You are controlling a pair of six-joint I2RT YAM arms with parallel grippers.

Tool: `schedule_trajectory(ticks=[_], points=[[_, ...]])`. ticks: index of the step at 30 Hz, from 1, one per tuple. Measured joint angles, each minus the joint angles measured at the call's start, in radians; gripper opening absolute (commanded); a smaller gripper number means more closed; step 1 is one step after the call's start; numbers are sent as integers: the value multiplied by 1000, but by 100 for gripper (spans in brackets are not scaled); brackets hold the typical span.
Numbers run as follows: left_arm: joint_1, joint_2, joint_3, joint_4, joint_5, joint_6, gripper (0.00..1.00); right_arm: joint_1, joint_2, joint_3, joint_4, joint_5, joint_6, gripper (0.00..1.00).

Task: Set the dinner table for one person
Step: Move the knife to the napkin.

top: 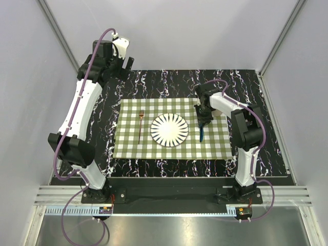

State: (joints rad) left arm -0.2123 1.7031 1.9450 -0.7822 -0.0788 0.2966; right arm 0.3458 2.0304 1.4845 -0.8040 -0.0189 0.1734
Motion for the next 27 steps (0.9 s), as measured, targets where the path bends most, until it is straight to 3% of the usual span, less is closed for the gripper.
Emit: schedule_trajectory(ticks=[13,17,27], points=[[0,0,13,1,0,11,94,0,0,-4,6,0,3,27],[0,0,13,1,0,11,94,0,0,-6,9,0,4,38],[-1,3,26,3,0,11,94,0,0,-13,17,1,3,37]])
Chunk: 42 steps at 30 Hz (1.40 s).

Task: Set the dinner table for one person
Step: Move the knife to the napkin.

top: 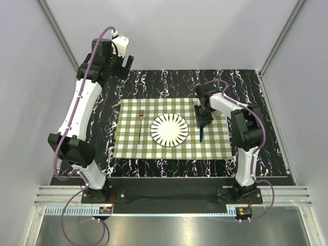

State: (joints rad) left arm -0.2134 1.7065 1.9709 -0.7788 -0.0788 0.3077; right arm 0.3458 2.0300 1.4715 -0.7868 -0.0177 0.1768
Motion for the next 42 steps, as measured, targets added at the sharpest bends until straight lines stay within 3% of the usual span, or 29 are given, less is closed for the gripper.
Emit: schedule_trajectory(ticks=[10,14,18,23,27,28,30,31,34,42], points=[[0,0,0,3,0,0,94,0,0,-21,13,2,0,32],[0,0,0,3,-1,0,94,0,0,-23,13,6,-1,12],[0,0,0,3,-1,3,94,-2,0,-23,12,8,0,5],[0,0,0,3,-1,7,94,-2,0,-23,12,8,-1,5],[0,4,9,3,-1,7,94,-2,0,-23,12,8,0,16],[0,4,10,3,-1,7,94,-2,0,-23,12,7,-1,27],[0,4,10,3,-1,7,94,-2,0,-23,13,5,-2,35],[0,4,10,3,-1,7,94,-2,0,-23,13,2,-3,45],[0,5,10,3,-2,7,95,-2,-1,-23,12,-4,-2,60],[0,0,-26,29,-13,6,95,1,-8,-23,9,-6,-5,64]])
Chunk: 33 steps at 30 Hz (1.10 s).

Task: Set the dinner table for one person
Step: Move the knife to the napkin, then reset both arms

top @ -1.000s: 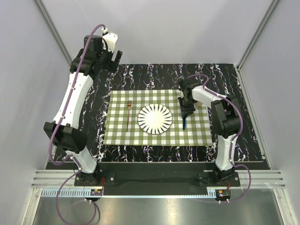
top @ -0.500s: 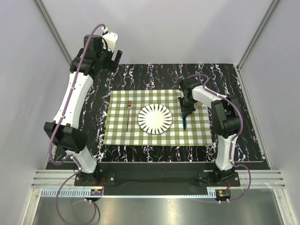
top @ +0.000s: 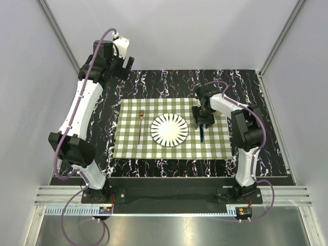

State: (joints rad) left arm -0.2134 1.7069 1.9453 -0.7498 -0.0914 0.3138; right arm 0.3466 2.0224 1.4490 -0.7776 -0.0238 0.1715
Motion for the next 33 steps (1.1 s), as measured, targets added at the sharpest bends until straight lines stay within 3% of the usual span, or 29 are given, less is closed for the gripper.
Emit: schedule_trajectory(ticks=[9,18,19,20,23,28,33], points=[[0,-3,-149,50,-9,-26,96,0,-53,32,-38,-12,-61,66],[0,-14,-189,77,-22,-43,97,1,-116,283,-44,-20,-256,69],[0,-17,-189,81,-21,-45,98,1,-121,319,-43,-18,-282,75],[0,-19,-188,84,-14,-46,99,1,-125,365,-48,-6,-304,88],[-2,-31,-185,70,34,-49,99,2,-130,498,-70,33,-333,98],[-15,-124,-232,14,110,-56,99,2,-204,600,-196,-23,-336,100],[-21,-320,-365,-43,145,-37,99,3,-365,483,-306,-63,-363,100]])
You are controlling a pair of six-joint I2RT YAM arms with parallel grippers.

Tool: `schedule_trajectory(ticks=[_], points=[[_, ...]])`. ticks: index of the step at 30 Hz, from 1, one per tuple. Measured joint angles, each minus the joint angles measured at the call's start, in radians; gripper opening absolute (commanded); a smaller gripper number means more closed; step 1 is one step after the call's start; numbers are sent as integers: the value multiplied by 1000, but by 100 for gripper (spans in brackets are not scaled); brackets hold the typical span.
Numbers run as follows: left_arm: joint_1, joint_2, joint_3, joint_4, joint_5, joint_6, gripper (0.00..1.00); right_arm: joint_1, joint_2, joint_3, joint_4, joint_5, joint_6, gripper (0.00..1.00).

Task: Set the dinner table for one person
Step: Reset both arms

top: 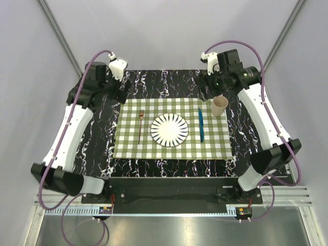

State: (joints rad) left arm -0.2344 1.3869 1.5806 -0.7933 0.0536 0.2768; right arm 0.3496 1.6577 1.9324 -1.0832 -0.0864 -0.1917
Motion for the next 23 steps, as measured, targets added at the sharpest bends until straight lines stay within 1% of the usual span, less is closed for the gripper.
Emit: schedule_trajectory(ticks=[4,10,23], points=[[0,-84,-39,-37,-1,21,99,0,-58,-38,-57,-18,-27,100],[0,-86,-47,-67,5,37,99,0,-61,-61,-89,-62,-46,100],[0,-56,-42,-90,19,42,99,0,-61,-84,-98,-64,-75,100]])
